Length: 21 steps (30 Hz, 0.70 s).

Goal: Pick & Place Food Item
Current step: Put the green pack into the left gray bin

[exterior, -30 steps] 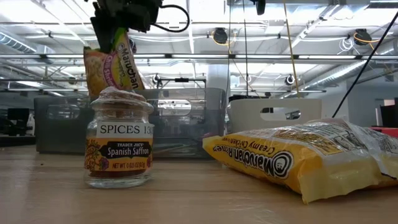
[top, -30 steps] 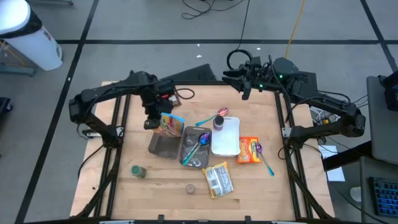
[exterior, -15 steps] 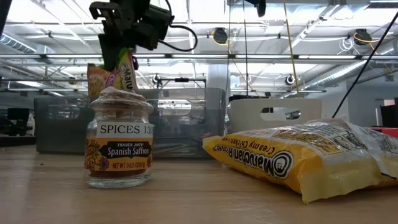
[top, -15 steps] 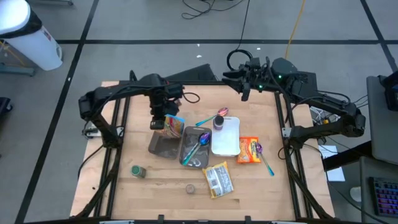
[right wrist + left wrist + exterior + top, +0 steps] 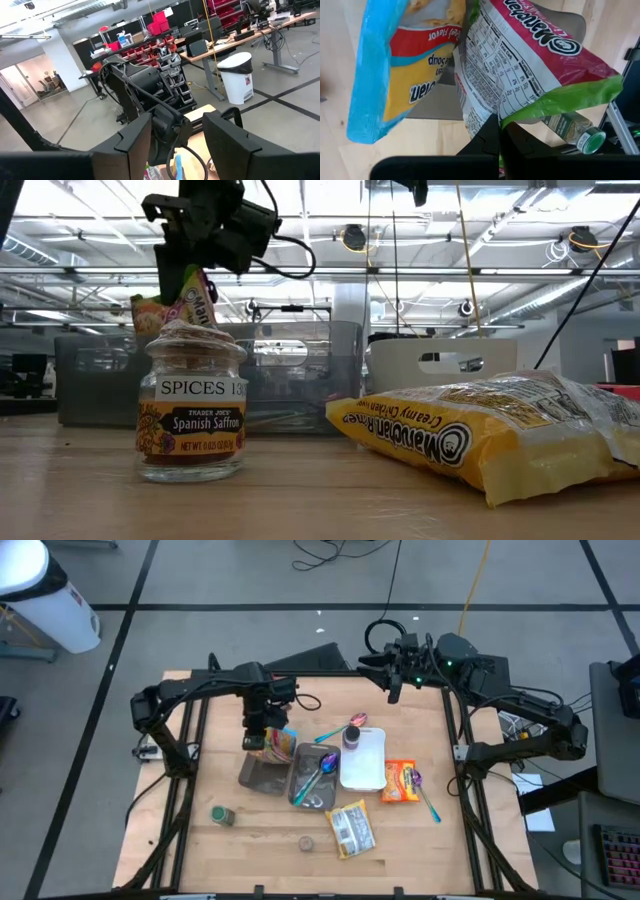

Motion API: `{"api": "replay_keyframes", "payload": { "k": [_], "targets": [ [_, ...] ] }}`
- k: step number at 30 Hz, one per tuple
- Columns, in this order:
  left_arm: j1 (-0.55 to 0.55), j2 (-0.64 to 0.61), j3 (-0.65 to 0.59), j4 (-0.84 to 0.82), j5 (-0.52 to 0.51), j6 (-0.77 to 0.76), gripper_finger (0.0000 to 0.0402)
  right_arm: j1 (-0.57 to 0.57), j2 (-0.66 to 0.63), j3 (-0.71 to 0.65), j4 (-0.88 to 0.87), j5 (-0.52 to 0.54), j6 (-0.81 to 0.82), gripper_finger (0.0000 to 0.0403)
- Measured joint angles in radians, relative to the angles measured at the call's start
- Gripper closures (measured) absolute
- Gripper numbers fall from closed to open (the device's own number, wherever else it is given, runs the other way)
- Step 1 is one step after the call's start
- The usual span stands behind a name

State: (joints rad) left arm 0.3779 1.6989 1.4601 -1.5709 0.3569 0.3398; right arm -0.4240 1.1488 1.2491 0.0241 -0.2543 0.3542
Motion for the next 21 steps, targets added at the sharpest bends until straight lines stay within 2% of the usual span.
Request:
{"api": "replay_keyframes", "payload": {
  "k": [14, 21],
  "targets": [
    [0.021, -0.060, 0.004, -0.002, 0.005, -0.078, 0.0401, -0.014, 0.025, 0.000, 0.001, -0.002, -0.004, 0.0231],
    [0.022, -0.059, 0.004, 0.000, 0.007, -0.062, 0.0401, -0.014, 0.034, 0.000, 0.004, -0.004, -0.002, 0.0231]
  ]
}}
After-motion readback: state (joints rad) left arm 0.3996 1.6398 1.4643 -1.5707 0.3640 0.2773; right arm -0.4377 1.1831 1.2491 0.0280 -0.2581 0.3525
